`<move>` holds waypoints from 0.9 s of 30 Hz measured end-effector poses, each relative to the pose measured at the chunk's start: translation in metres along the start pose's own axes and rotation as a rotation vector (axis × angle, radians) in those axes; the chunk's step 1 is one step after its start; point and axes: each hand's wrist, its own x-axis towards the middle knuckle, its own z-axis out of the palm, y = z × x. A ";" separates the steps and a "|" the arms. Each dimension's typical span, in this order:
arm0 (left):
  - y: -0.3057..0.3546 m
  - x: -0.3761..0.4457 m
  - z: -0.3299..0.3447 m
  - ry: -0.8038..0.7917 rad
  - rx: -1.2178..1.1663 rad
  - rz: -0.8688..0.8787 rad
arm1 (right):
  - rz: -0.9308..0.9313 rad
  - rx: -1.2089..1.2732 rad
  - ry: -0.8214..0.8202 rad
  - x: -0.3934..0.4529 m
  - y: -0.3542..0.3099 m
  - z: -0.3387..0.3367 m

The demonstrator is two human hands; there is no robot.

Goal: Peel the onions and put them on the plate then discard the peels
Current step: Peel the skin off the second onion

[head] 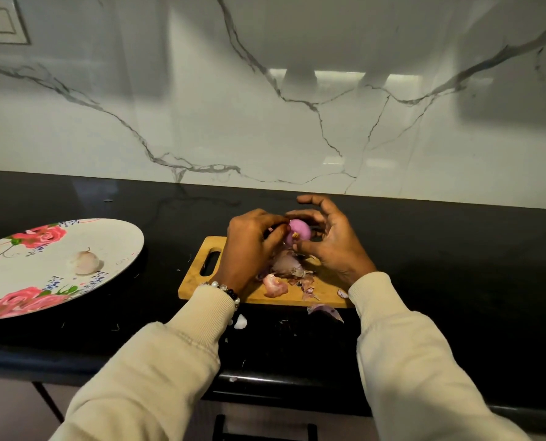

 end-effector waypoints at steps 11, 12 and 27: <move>-0.001 -0.003 0.007 -0.027 0.123 -0.076 | -0.034 -0.064 0.027 -0.001 0.002 0.004; -0.001 -0.004 0.008 -0.030 0.131 -0.080 | -0.039 -0.067 0.029 -0.001 0.001 0.004; 0.008 0.002 0.006 0.012 -0.350 -0.613 | -0.029 0.020 0.047 -0.003 -0.003 0.007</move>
